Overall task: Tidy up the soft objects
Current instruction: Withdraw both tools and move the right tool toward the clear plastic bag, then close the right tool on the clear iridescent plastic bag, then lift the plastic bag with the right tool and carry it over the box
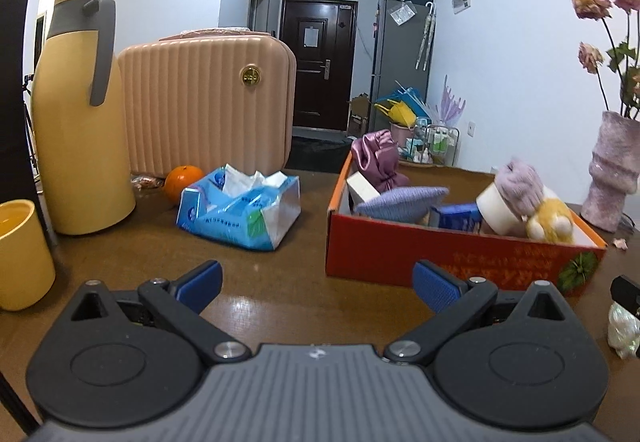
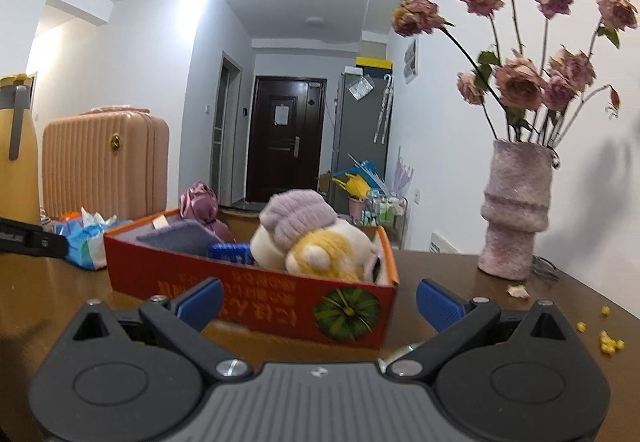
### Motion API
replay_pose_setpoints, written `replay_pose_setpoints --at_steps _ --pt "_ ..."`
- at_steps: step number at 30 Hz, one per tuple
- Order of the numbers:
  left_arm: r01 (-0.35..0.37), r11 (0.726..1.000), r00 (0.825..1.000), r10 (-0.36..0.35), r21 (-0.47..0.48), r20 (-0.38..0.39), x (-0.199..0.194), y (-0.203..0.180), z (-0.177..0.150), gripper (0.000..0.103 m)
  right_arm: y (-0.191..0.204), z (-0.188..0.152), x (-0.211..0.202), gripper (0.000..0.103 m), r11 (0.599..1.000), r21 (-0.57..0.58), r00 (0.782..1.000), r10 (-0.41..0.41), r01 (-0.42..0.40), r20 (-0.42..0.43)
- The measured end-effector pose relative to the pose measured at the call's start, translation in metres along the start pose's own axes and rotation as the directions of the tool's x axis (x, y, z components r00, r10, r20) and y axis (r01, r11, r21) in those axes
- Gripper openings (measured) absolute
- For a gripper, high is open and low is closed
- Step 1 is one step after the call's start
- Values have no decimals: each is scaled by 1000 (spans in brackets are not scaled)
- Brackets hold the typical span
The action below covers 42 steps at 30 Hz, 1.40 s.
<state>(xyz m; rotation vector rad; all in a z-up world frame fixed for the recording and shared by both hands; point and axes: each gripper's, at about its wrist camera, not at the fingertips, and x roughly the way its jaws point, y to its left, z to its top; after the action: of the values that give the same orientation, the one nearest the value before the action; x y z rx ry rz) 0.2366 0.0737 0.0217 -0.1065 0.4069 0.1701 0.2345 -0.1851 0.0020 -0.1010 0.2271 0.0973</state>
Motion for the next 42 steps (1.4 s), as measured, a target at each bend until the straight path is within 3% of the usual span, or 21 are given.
replay_pose_setpoints --at_steps 3,7,12,15,18,19,21,31,42 --pt "-1 1000 1000 1 7 -10 -10 -1 -6 103 -9 -4 -3 103 1000 -5 999 -11 11 -50" --pt "-2 1000 1000 2 11 -20 -21 -2 -13 103 -19 -11 13 103 998 -12 981 -62 61 -186" --pt "-4 1000 1000 4 15 -25 -31 -5 -19 103 -34 -17 36 102 997 52 950 -39 58 -310" --pt "0 1000 1000 0 21 -28 -33 -7 -21 103 -39 -19 44 94 997 64 940 -21 45 -340" --pt "5 1000 999 -4 29 -35 -33 -9 -23 103 -49 -22 51 66 994 106 930 8 33 -366" --pt "7 1000 999 -6 30 -37 -33 -9 -23 103 -53 -23 53 43 992 123 927 20 28 -374" --pt "11 1000 999 -9 27 -40 -33 -8 -23 103 -64 -23 56 41 986 164 927 40 23 -372" --pt "37 999 998 -38 -17 -53 -31 0 -20 103 -104 -6 32 40 953 299 975 30 38 -222" --pt "39 999 998 -40 -23 -45 -32 2 -18 103 -102 -3 28 40 953 302 984 29 25 -175"
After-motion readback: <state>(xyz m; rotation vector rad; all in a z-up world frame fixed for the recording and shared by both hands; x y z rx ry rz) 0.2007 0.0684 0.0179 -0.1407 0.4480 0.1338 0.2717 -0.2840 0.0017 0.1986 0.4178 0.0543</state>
